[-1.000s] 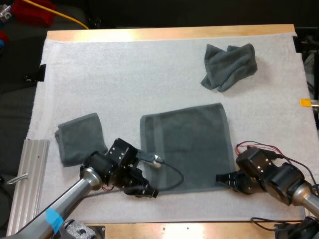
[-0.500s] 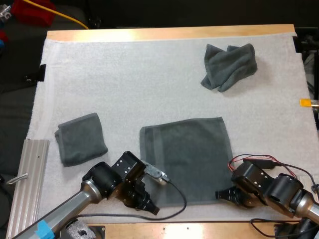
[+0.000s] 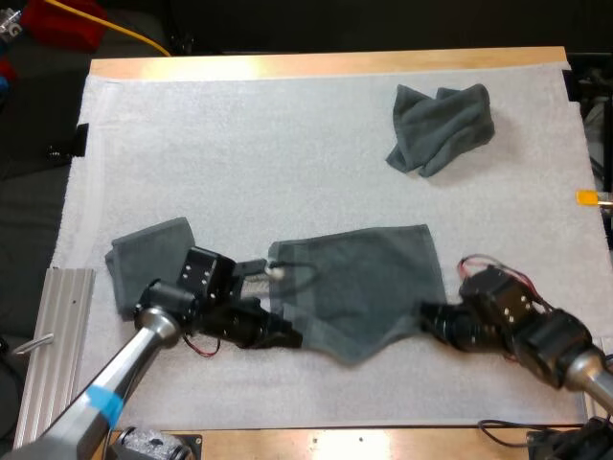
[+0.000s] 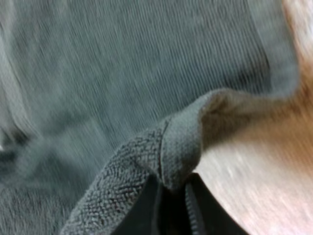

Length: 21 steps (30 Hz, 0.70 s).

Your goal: Pick towel from pile, fold and stack

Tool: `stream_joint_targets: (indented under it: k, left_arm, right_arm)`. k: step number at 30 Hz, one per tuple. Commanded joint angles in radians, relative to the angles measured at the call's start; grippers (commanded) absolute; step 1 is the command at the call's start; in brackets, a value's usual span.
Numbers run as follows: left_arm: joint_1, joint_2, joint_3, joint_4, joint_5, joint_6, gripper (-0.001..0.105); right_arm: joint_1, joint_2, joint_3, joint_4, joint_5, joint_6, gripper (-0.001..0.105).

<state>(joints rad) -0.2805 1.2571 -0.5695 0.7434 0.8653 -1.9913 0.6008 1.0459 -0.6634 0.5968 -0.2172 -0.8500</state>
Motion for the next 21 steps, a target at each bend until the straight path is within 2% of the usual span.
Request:
stream_joint_targets:
  k: [1, 4, 9, 19, 21]
  left_arm:
    - [0.020, 0.022, -0.001, -0.033, 0.051, -0.011, 0.000]
    - [0.058, 0.075, -0.002, -0.084, 0.085, -0.036, 0.000]
    - [0.092, 0.142, -0.015, -0.192, 0.136, -0.097, 0.000]
    - [0.095, 0.243, -0.100, -0.369, 0.138, -0.248, 0.000]
    - [0.095, 0.257, -0.116, -0.381, 0.135, -0.255, 0.000]
  right_arm:
    - [-0.036, 0.026, -0.004, -0.044, -0.059, 0.012, 0.001]
    - [-0.098, 0.085, -0.004, -0.131, -0.127, 0.024, 0.001]
    - [-0.167, 0.154, -0.004, -0.217, -0.174, 0.045, 0.001]
    - [-0.214, 0.264, -0.004, -0.443, -0.185, 0.124, 0.001]
    - [-0.219, 0.283, -0.004, -0.481, -0.185, 0.136, 0.001]
